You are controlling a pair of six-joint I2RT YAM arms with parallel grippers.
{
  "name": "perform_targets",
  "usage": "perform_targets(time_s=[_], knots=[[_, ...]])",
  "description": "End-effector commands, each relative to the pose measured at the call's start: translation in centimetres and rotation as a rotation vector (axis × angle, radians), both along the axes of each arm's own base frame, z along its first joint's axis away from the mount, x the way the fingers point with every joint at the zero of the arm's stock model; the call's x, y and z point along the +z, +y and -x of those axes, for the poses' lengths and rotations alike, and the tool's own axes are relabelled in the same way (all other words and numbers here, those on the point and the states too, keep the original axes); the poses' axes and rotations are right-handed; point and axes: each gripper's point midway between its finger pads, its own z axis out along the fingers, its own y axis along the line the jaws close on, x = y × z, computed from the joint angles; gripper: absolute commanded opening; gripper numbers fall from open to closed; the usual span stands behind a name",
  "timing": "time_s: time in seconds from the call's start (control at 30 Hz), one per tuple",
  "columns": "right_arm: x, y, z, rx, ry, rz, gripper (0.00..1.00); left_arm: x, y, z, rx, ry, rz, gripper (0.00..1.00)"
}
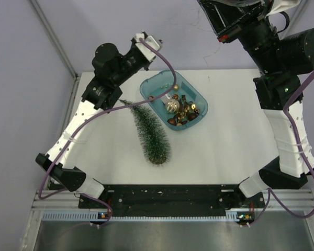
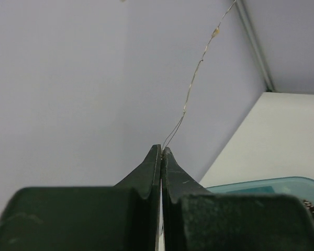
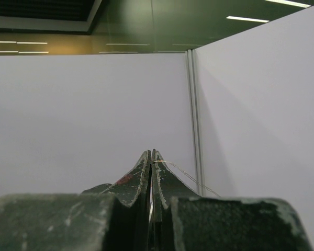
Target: Decorate the small christmas tree
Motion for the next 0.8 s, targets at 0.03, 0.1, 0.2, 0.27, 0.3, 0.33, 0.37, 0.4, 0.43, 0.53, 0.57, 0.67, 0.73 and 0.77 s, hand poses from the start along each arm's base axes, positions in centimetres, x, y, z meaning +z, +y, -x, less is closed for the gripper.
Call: perform_targets(time_s=[0.03,0.1,0.2,0.27,0.3,0.33,0.37,0.4,0.43,0.53,0.57,0.67,0.73,0.77], knots=[[1.7,-1.1,2.2,0.043,-0.045,-0.05,0.0,5.7,6.5,0.1,0.137,-0.149,0.055,0.0],[1.5,-0.8,2.0,0.053,-0.036,-0.047,0.0,5.3,8.1,-0.2,0.161,-0.132,0.045,0.0],[1.0,-0.3,1.3,0.06,-0.018,-0.035,0.0,4.4,10.2,-0.2,0.195,-0.121,0.029,0.0],[0.1,0.3,0.2,0.058,0.012,-0.015,0.0,3.7,11.4,0.2,0.21,-0.104,0.023,0.0],[-0.3,0.6,-0.2,0.06,0.026,-0.007,0.0,3.2,12.0,0.4,0.217,-0.092,0.019,0.0],[-0.7,0.8,-0.7,0.064,0.039,0.001,0.0,2.6,12.5,0.7,0.223,-0.079,0.019,0.0],[-1.1,1.1,-1.1,0.072,0.052,0.009,0.0,2.0,13.0,0.9,0.233,-0.068,0.016,0.0],[-1.7,1.4,-1.7,0.075,0.067,0.019,0.0,1.3,13.5,1.3,0.241,-0.053,0.015,0.0],[-2.4,1.8,-2.4,0.081,0.087,0.03,0.0,0.5,14.0,1.5,0.252,-0.037,0.014,0.0],[-4.8,2.8,-5.1,0.09,0.15,0.07,0.0,-3.0,15.3,2.3,0.286,0.028,0.01,0.0],[-5.6,3.1,-5.9,0.096,0.173,0.082,0.0,-4.5,15.6,2.6,0.297,0.054,0.006,0.0],[-9.1,4.3,-8.6,0.122,0.256,0.135,0.0,-8.7,16.7,3.5,0.337,0.126,0.008,0.0],[-11.6,4.9,-10.2,0.124,0.308,0.167,0.0,-10.9,17.4,4.2,0.366,0.152,0.012,0.0],[-12.9,5.2,-10.8,0.123,0.336,0.184,0.0,-11.5,17.8,4.4,0.384,0.157,0.025,0.0]])
